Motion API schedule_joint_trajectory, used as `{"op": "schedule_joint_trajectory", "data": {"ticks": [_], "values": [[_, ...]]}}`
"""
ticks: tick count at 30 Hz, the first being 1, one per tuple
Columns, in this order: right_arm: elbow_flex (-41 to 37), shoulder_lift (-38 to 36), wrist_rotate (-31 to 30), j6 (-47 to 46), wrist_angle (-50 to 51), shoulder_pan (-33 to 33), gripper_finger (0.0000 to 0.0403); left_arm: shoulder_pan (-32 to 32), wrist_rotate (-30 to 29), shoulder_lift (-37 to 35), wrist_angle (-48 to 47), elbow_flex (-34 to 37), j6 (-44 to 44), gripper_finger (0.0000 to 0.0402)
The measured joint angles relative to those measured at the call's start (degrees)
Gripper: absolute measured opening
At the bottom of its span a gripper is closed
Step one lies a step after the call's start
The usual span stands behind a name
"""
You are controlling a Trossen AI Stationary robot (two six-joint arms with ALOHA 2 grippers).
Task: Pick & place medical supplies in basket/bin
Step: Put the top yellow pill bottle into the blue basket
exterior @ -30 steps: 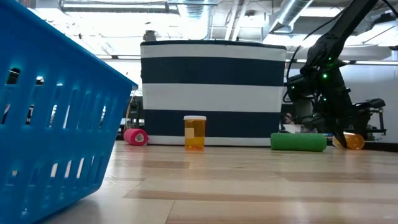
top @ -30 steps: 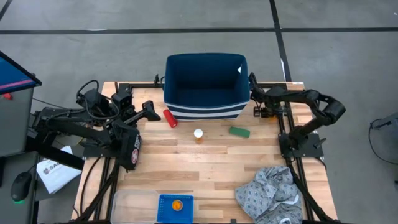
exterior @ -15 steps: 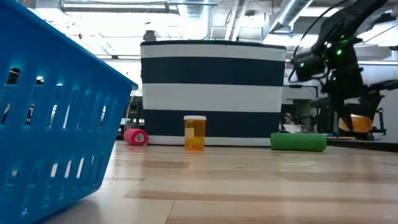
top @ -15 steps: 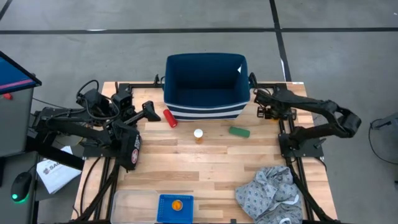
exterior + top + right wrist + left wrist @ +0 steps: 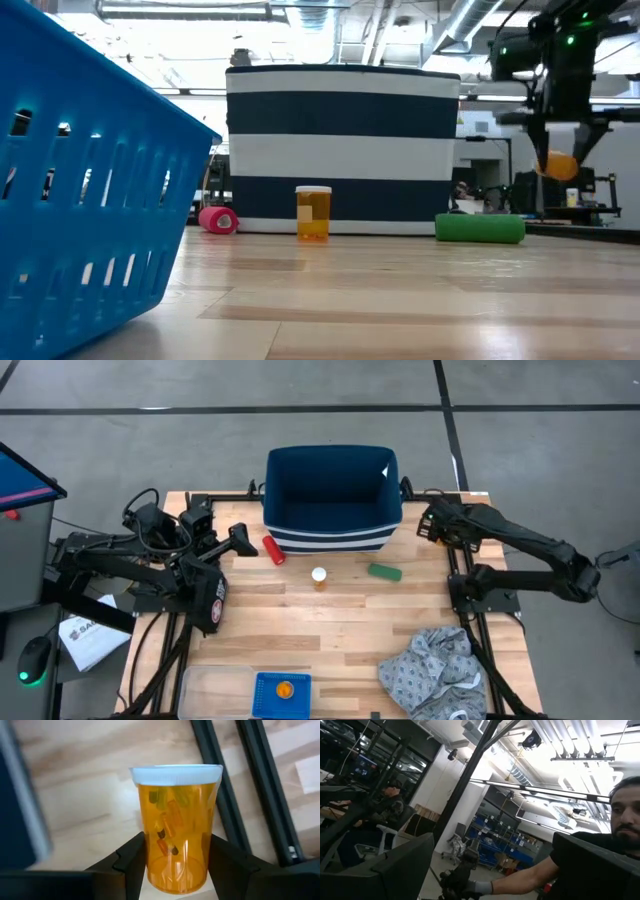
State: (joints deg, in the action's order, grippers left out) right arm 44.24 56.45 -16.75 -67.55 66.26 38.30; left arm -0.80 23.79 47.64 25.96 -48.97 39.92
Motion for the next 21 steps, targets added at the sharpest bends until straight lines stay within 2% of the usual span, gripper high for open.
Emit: {"op": "schedule_joint_trajectory", "data": {"ticks": [12, 16, 21], "values": [[10.6, -9.1, 1.8, -1.9, 0.0, -3.3, 0.0178, 0.0, 0.0, 0.0, 0.0, 0.0, 0.0, 0.0400], [12.2, -11.5, 3.6, -4.5, -1.5, -7.7, 0.0178, 0.0, -0.1, 0.0, 0.0, 0.0, -0.1, 0.0400], [12.5, -12.8, 4.4, -10.6, -3.6, -16.3, 0.0178, 0.0, -0.1, 0.0, 0.0, 0.0, -0.1, 0.0400]]}}
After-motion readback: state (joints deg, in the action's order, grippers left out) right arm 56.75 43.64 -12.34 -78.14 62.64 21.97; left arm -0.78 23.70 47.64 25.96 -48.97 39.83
